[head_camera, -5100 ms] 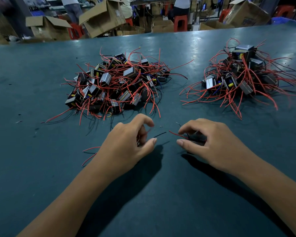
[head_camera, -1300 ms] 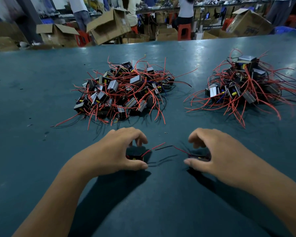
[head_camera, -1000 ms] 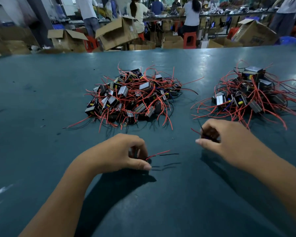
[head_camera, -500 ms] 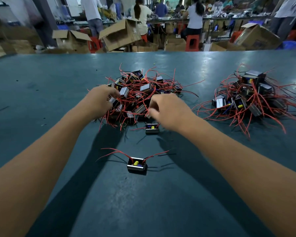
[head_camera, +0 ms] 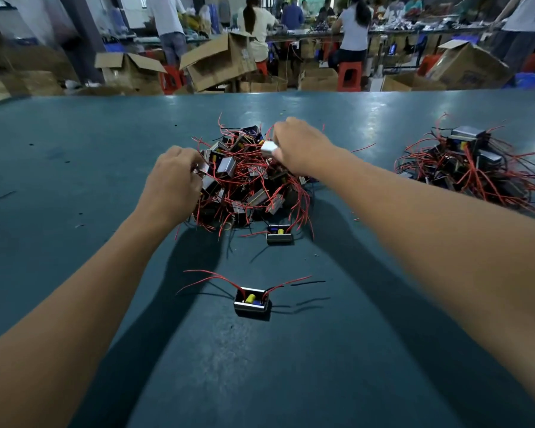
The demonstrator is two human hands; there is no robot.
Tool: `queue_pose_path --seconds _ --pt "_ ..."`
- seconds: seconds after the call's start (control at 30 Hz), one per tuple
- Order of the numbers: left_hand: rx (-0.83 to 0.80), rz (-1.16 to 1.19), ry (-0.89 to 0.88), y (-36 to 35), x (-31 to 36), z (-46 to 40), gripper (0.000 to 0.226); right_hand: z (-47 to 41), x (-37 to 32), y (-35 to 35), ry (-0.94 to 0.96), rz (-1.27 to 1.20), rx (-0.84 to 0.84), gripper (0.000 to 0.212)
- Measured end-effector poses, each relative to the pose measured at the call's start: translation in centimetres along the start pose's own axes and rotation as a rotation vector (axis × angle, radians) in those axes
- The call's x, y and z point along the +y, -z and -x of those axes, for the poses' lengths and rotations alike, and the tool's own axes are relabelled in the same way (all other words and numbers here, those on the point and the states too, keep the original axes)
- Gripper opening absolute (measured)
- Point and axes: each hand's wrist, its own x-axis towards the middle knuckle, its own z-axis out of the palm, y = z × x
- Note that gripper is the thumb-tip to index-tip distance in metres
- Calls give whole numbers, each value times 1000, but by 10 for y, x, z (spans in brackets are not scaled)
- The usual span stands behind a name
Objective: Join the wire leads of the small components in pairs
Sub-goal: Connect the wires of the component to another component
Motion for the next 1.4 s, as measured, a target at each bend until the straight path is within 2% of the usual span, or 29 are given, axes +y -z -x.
queue_pose_path --seconds 0.07,0.17,0.23,0.37,0.47,0.53,0.57,0.63,0.67,0.73,0.83,0.9,1.0,1.1,1.23,1.3,1.4 --pt "71 27 0 3 -1 1 23 5 6 11 -68 -137 134 27" --pt "170 54 31 7 2 3 21 18 11 35 -157 -452 441 24" --pt "236 65 12 9 10 8 21 30 14 52 -189 -567 636 23" --pt "294 120 -91 16 39 21 24 53 18 79 -197 -807 858 23" --pt "263 205 -172 21 63 32 24 75 26 99 -185 -917 1037 19" --pt "214 246 -262 19 77 41 29 87 34 101 -182 -1017 962 22" --pt "157 276 -288 15 85 44 35 95 33 97 -218 -1093 833 21" --pt "-59 342 -260 2 105 42 58 110 28 86 -260 -1218 527 18" --pt "-190 391 -214 -5 117 38 70 116 25 82 -255 -1233 450 16" --pt "-409 585 -116 -16 138 31 80 123 18 77 -215 -1300 431 14" --pt "-594 888 -59 -31 157 31 63 126 13 75 -258 -1650 445 7" --pt "-595 897 -96 -42 162 36 45 124 12 73 -324 -1848 472 8" --pt "-519 720 -209 -48 159 42 16 119 14 72 -340 -1965 528 13" --pt "-467 697 -193 -45 150 44 23 116 25 77 -311 -2068 617 17" --pt "-406 548 -239 -32 134 35 29 116 49 82 -331 -2169 784 16" --pt "-443 560 -249 -25 125 33 32 122 56 78 -362 -2131 772 17" --pt "-485 650 -186 -19 109 36 36 139 63 59 -404 -2013 628 25"
